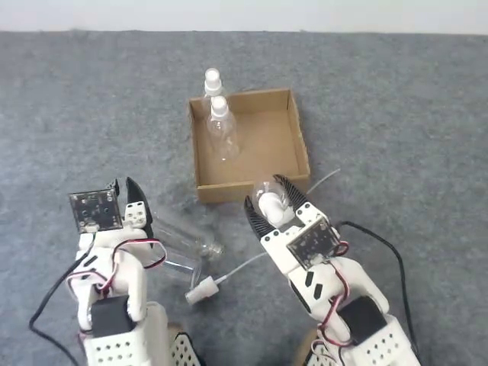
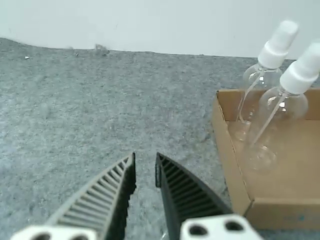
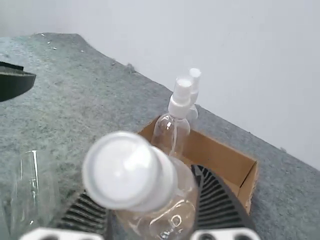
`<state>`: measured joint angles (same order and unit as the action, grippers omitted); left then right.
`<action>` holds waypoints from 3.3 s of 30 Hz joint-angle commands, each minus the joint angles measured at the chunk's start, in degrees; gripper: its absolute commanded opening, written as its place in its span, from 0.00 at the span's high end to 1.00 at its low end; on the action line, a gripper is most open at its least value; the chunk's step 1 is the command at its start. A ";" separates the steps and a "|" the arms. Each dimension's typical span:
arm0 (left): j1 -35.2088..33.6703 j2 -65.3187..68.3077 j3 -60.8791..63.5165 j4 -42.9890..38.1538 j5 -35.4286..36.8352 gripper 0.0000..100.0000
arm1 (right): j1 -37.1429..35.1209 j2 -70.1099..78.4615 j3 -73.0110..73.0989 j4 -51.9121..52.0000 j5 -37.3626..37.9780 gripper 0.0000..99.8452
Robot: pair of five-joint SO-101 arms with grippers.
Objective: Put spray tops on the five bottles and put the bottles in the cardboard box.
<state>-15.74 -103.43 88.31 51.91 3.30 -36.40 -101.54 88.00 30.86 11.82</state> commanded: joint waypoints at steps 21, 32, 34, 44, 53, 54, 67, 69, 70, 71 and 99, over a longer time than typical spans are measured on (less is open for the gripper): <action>-0.44 -0.88 -0.13 -2.37 0.09 0.94 | -5.85 18.51 -24.09 -4.09 0.35 0.99; -0.44 -0.88 0.13 -3.43 0.09 0.94 | -5.85 40.57 -30.24 -14.29 -0.09 0.99; -0.44 -0.88 0.13 -3.43 0.09 0.94 | -5.85 44.09 -31.47 -15.78 -2.46 0.99; -0.44 -0.88 0.13 -3.34 0.09 0.94 | -5.85 59.12 -41.67 -16.22 -10.20 0.99; -3.08 -0.88 0.13 -3.52 0.18 0.94 | -5.67 68.26 -44.48 -18.95 -12.66 0.99; -3.08 -0.88 0.13 -3.52 0.18 0.94 | -5.58 69.23 -44.48 -19.91 -13.01 0.99; -3.08 -0.88 0.13 -3.52 0.18 0.94 | -5.41 80.57 -44.92 -26.51 -13.10 0.99; -3.08 -0.88 0.13 -3.52 0.18 0.94 | -5.41 81.27 -44.92 -26.51 -13.10 0.99; -3.08 -0.88 0.13 -3.52 0.18 0.94 | -5.41 81.63 -45.10 -26.42 -13.10 0.99; -3.08 -0.88 0.13 -3.52 0.18 0.94 | -5.41 82.15 -45.63 -25.98 -13.19 0.99; -3.08 -0.88 0.13 -3.43 0.18 0.94 | -3.21 94.64 -53.54 -18.77 -18.02 0.89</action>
<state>-18.46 -103.43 88.31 50.24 3.30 -40.44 -5.63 39.47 8.88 -5.49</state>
